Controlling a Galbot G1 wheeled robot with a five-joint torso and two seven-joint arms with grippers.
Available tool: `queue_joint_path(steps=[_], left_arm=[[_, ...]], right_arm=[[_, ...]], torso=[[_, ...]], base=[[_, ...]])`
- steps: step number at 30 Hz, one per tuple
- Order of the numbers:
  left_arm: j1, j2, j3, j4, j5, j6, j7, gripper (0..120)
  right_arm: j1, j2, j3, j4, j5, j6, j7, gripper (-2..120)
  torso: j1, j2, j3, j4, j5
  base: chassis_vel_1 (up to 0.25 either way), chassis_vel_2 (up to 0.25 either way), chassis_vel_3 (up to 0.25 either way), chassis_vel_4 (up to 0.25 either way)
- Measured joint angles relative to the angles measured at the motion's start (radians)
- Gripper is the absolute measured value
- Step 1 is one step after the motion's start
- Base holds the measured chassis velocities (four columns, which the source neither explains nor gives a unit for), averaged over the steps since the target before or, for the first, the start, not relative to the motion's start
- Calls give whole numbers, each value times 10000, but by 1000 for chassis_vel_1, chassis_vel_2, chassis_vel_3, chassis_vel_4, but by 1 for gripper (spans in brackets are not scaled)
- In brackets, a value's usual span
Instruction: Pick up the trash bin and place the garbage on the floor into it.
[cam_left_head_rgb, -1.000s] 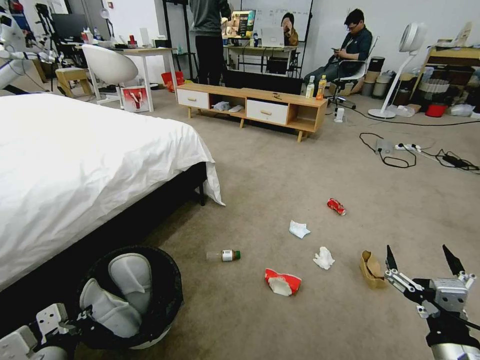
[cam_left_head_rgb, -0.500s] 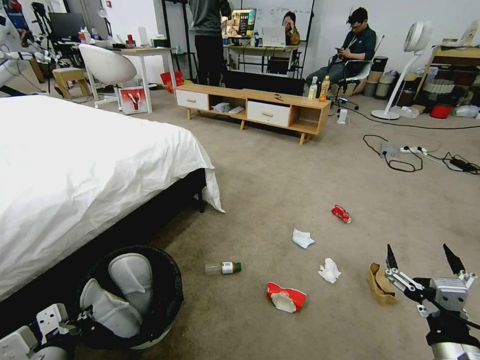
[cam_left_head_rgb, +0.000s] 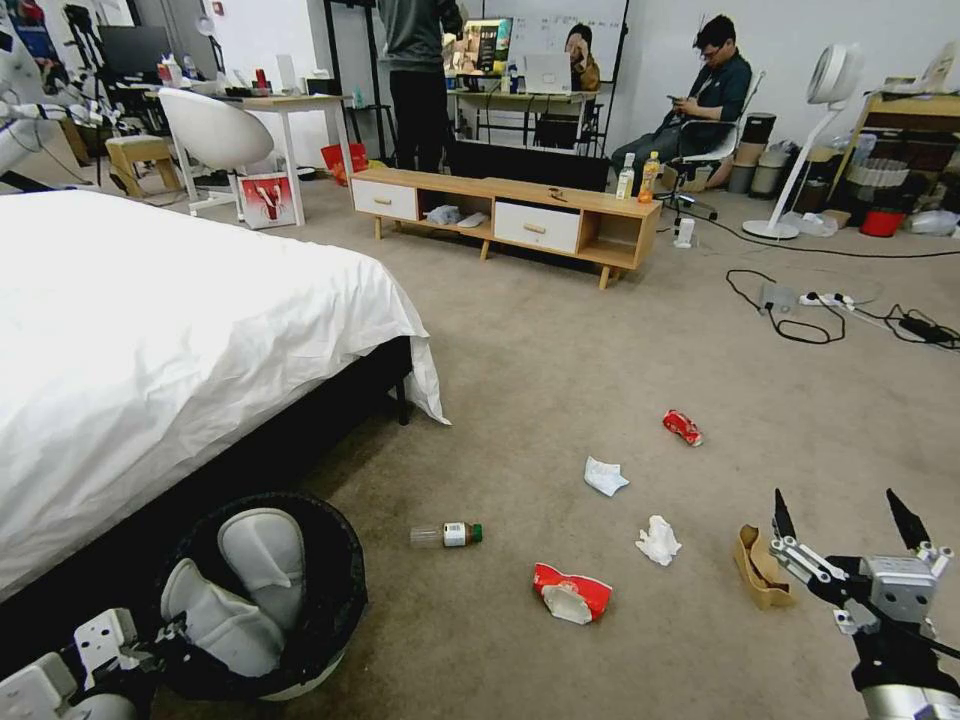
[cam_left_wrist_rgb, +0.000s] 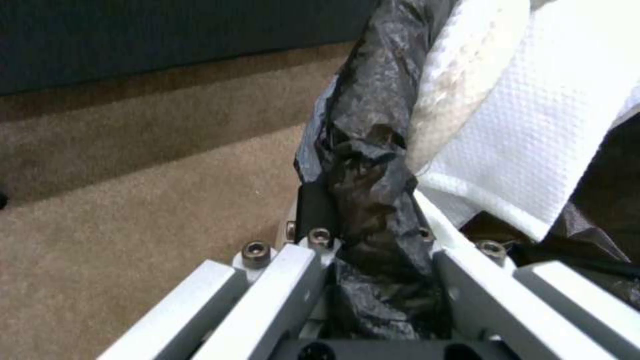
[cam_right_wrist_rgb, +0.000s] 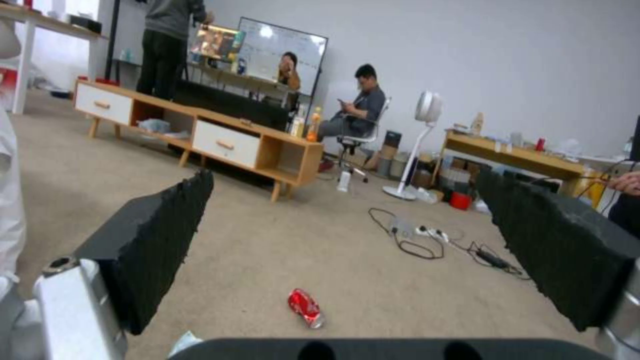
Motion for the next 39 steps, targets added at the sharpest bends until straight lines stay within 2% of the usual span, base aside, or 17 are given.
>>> queue_joint_path(steps=[39], left_arm=[[-63,-50,36,112,69,0,44,3]], right_arm=[[99,-200,41,-77,98,-48,23,100]], torso=[[0,2,0,0,0]], base=[[-8,7,6,-7]])
